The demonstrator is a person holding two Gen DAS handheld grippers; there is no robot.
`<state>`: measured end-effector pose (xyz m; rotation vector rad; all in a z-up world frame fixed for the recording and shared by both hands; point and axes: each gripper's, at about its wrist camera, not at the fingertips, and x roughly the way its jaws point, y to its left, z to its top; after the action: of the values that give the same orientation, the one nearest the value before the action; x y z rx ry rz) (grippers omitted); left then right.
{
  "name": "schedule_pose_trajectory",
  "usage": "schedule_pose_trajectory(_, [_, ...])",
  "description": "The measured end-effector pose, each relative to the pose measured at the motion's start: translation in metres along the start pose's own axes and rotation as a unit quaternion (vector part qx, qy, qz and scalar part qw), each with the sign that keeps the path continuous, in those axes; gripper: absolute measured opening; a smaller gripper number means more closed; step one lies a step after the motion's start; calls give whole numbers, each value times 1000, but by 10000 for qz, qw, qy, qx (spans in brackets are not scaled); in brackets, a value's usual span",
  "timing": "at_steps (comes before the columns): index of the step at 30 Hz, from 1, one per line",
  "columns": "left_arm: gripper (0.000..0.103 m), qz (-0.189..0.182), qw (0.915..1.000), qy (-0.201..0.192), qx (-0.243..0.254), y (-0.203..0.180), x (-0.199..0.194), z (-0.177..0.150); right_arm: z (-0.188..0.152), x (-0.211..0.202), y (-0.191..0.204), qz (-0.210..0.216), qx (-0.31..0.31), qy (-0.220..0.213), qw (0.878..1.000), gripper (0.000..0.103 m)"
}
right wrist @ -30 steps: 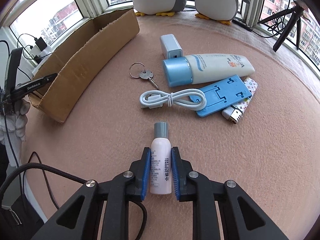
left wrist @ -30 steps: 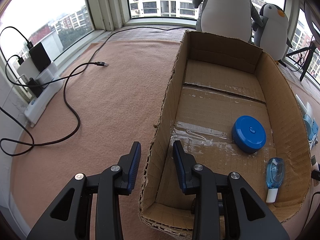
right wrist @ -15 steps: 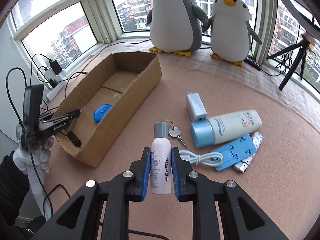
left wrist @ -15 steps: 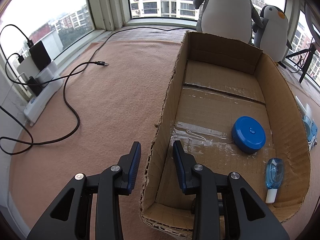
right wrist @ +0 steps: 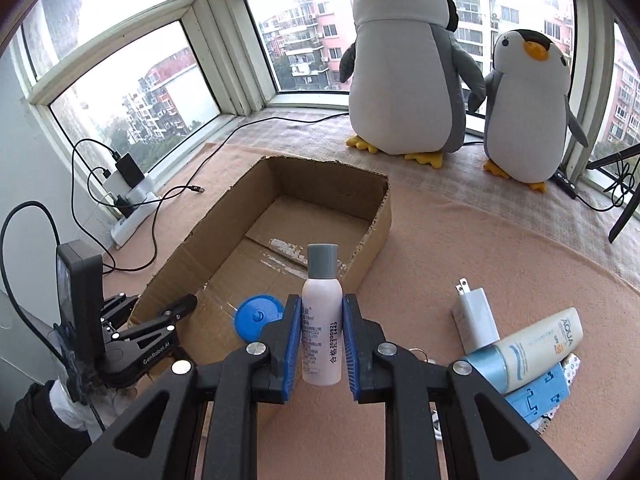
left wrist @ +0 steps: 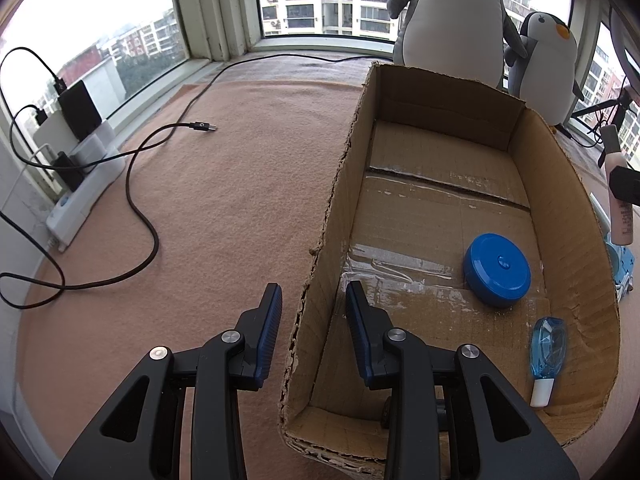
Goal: Organize rigid objects
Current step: 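Carry the pink lotion bottle into the box and open the right gripper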
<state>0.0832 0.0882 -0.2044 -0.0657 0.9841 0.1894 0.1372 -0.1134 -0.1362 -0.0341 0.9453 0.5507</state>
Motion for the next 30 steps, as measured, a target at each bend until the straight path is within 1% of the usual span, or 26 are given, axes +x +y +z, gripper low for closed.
schedule_pose_trajectory(8, [31,1,10000,0,1,0,0,0,17,24,18,-17,-175,38,9998,18])
schedule_pose_trajectory(14, [31,3,10000,-1,0,0,0,0,18,36,28,18,-278,97,9996,18])
schedule_pose_trajectory(19, [31,1,10000,0,-1,0,0,0,19,38,35,47,-363,83,9993,18])
schedule_pose_trajectory(20, [31,6,10000,-1,4,0,0,0,19,37,36,35,-375,50,9993,21])
schedule_pose_trajectory(21, [31,10,10000,-5,10,0,0,0,20,37,36,21,-385,34,9992,26])
schedule_pose_trajectory(22, [31,12,10000,-4,12,-1,0,0,21,36,37,30,-391,20,9992,43])
schedule_pose_trajectory(23, [31,11,10000,-4,11,0,0,1,21,35,37,32,-393,-14,9992,64])
schedule_pose_trajectory(24, [31,11,10000,-5,10,0,0,1,22,33,38,-5,-405,-69,9992,70])
schedule_pose_trajectory(25, [31,15,10000,-4,16,0,0,1,22,31,39,-56,-428,-141,9990,73])
schedule_pose_trajectory(30, [31,16,10000,-6,18,0,0,1,22,30,37,-110,-415,-125,9990,73])
